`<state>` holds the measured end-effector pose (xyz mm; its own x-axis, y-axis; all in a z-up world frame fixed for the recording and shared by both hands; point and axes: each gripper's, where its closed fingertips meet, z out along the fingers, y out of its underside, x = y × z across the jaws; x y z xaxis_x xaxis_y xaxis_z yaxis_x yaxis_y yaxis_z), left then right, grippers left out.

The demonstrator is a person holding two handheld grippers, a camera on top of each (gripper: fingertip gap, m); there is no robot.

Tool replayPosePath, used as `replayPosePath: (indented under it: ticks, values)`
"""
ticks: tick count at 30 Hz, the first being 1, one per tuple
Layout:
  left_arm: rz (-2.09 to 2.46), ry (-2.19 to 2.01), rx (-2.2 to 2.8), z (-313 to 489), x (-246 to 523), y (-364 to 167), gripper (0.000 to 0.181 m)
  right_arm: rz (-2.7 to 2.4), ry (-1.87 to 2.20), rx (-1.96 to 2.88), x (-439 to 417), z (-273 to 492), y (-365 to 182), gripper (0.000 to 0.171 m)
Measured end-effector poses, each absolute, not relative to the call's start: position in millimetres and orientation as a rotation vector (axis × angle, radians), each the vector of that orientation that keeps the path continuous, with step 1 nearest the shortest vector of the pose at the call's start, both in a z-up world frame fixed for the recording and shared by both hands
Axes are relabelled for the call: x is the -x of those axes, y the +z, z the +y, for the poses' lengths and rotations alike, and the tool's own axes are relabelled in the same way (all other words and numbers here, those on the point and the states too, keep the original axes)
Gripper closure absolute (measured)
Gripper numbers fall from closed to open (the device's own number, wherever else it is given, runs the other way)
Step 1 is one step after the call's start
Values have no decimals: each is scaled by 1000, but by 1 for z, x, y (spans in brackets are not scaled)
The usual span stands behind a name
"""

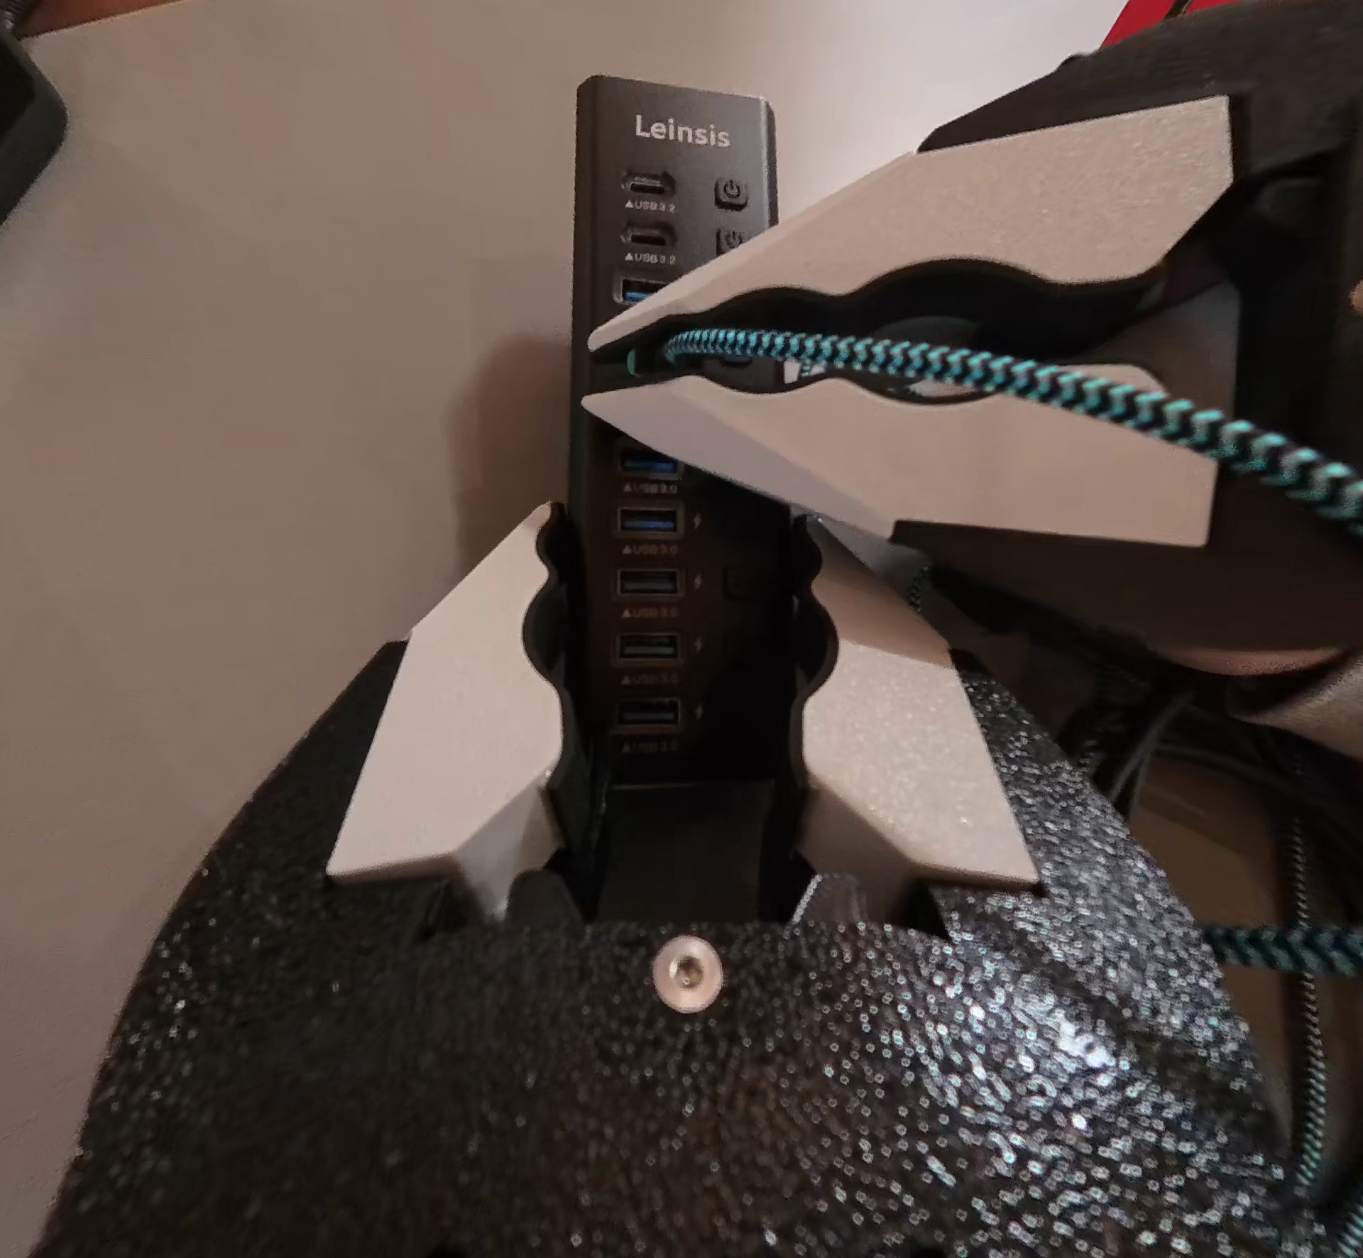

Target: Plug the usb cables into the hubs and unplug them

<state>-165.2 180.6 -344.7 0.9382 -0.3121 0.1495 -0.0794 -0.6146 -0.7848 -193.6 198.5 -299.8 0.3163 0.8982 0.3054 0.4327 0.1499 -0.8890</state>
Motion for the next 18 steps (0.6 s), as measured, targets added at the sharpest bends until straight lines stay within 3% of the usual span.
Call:
replayPosePath:
  ticks: [4,8,13,18]
  values:
    - [286,-347,2217,181,164,-344,122,-1249,647,1527,192,200,-298,168]
    - [280,-320,2242,183,166,-346,118,-1327,341,1386,194,201,-299,167]
    - [284,-273,2256,183,174,-348,122,-892,879,1497,170,223,-253,167]
    - [260,-241,2252,185,177,-348,122,-1105,679,1456,168,223,-259,167]
